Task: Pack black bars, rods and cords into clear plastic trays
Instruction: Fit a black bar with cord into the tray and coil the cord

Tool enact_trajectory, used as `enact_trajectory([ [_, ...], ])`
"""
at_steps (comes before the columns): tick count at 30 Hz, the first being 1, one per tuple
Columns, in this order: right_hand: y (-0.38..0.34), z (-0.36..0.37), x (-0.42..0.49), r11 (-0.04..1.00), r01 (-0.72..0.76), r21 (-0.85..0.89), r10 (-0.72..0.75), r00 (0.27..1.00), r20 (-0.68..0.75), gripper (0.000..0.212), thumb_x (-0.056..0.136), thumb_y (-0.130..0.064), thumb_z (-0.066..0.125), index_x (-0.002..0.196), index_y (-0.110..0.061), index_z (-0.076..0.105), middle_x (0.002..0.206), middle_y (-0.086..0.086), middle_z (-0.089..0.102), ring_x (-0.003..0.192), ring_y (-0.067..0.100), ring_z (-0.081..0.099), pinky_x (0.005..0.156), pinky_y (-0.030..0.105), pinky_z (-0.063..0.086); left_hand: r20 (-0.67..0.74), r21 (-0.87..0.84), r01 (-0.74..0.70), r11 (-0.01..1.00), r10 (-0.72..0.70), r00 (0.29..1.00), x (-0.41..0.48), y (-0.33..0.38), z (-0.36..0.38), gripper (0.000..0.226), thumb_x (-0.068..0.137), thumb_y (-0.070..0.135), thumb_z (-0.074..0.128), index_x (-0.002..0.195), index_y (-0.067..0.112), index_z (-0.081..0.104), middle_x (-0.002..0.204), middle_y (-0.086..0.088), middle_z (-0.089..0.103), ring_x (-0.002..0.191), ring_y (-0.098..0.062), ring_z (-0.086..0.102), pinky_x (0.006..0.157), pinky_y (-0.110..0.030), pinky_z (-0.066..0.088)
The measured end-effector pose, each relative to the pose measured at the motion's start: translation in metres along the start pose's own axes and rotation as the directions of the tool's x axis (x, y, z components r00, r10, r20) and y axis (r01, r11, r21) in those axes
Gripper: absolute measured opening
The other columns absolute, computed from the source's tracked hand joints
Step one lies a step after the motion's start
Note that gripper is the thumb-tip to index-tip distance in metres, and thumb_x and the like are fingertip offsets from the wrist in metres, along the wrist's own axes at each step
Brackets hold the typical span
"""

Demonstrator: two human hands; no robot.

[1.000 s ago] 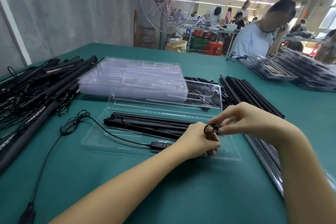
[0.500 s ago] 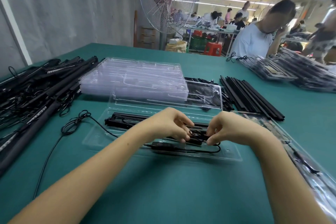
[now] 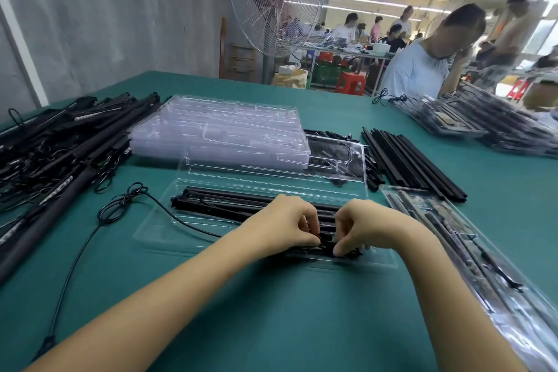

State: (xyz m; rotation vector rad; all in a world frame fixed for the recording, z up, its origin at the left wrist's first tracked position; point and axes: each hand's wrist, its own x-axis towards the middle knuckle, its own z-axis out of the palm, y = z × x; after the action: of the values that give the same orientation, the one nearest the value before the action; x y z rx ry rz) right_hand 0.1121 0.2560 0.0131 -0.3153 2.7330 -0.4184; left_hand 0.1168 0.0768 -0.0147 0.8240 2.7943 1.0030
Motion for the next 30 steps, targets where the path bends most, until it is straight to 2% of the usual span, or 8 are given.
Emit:
enact_trajectory([
  [6,0.018,-0.004,0.000,0.984,0.013,0.175,-0.028,0.996,0.085,0.023,0.067,-0.014,0.084,0.074,-0.019,0.062,0.058,-0.009,0.063,0.057,0.010,0.059,0.056,0.021,0.047,0.037,-0.004,-0.026,1.000,0.026,0.999,-0.003,0.000,-0.002,0.014,0.074,0.023,0.077,0.086,0.020,0.072,0.081,0.003,0.071,0.070,-0.003,0.062,0.068,-0.019,0.051],
  [10,0.029,-0.006,-0.002,0.969,-0.017,0.247,-0.002,0.997,0.074,0.047,0.064,-0.006,0.084,0.096,-0.027,0.058,0.086,0.000,0.063,0.072,0.015,0.063,0.073,0.028,0.053,0.097,0.040,-0.059,0.997,0.054,0.994,-0.002,0.002,-0.006,0.022,0.074,0.012,0.075,0.095,0.017,0.072,0.089,0.002,0.071,0.070,0.002,0.059,0.069,-0.012,0.049],
  [15,0.027,-0.008,-0.002,0.985,-0.050,0.166,0.035,0.995,0.090,0.063,0.065,-0.012,0.084,0.117,-0.030,0.054,0.087,-0.005,0.060,0.074,0.012,0.061,0.073,0.025,0.051,0.115,0.062,-0.077,0.995,0.070,0.991,0.002,0.005,-0.003,0.027,0.073,0.004,0.073,0.098,0.015,0.071,0.091,0.000,0.071,0.080,-0.007,0.064,0.077,-0.023,0.052],
  [19,0.023,-0.008,-0.003,0.989,-0.055,0.135,0.043,0.995,0.086,0.052,0.066,-0.013,0.084,0.112,-0.026,0.062,0.078,-0.005,0.057,0.070,0.013,0.058,0.069,0.024,0.049,0.099,0.126,-0.100,0.987,0.088,0.991,0.002,0.003,0.000,0.025,0.076,0.008,0.071,0.097,0.019,0.072,0.095,0.001,0.063,0.084,-0.009,0.055,0.080,-0.029,0.050],
  [23,0.019,-0.007,-0.004,0.996,-0.052,0.074,0.048,0.997,0.053,0.039,0.067,-0.014,0.083,0.097,-0.030,0.063,0.082,-0.005,0.053,0.070,0.011,0.054,0.058,0.020,0.042,0.058,0.232,-0.192,0.954,0.183,0.981,0.000,-0.003,0.004,0.018,0.079,0.017,0.072,0.097,0.023,0.073,0.115,0.004,0.052,0.108,-0.012,0.038,0.090,-0.021,0.032],
  [25,0.017,-0.007,-0.004,0.997,-0.063,0.034,0.062,0.998,0.028,0.038,0.066,-0.016,0.084,0.094,-0.032,0.064,0.087,-0.009,0.053,0.082,0.012,0.056,0.058,0.019,0.040,0.076,0.249,-0.198,0.948,0.185,0.980,-0.001,-0.004,0.005,0.017,0.082,0.018,0.070,0.098,0.022,0.073,0.125,0.003,0.055,0.114,-0.015,0.044,0.093,-0.022,0.033],
  [27,0.017,-0.006,-0.003,0.995,-0.070,0.065,0.068,0.997,0.033,0.036,0.066,-0.013,0.084,0.090,-0.029,0.062,0.085,-0.007,0.055,0.071,0.011,0.055,0.053,0.019,0.038,0.093,0.218,-0.186,0.958,0.170,0.981,-0.001,-0.004,0.006,0.018,0.084,0.015,0.067,0.100,0.019,0.074,0.119,0.001,0.062,0.110,-0.015,0.053,0.093,-0.024,0.039],
  [30,0.019,-0.003,-0.002,0.984,-0.072,0.161,0.065,0.997,0.050,0.035,0.068,-0.006,0.081,0.083,-0.026,0.057,0.084,0.000,0.057,0.059,0.017,0.055,0.051,0.022,0.045,0.063,0.180,-0.175,0.968,0.166,0.984,-0.004,-0.004,0.008,0.019,0.086,0.010,0.064,0.100,0.016,0.074,0.113,-0.001,0.066,0.107,-0.013,0.056,0.086,-0.013,0.034],
])
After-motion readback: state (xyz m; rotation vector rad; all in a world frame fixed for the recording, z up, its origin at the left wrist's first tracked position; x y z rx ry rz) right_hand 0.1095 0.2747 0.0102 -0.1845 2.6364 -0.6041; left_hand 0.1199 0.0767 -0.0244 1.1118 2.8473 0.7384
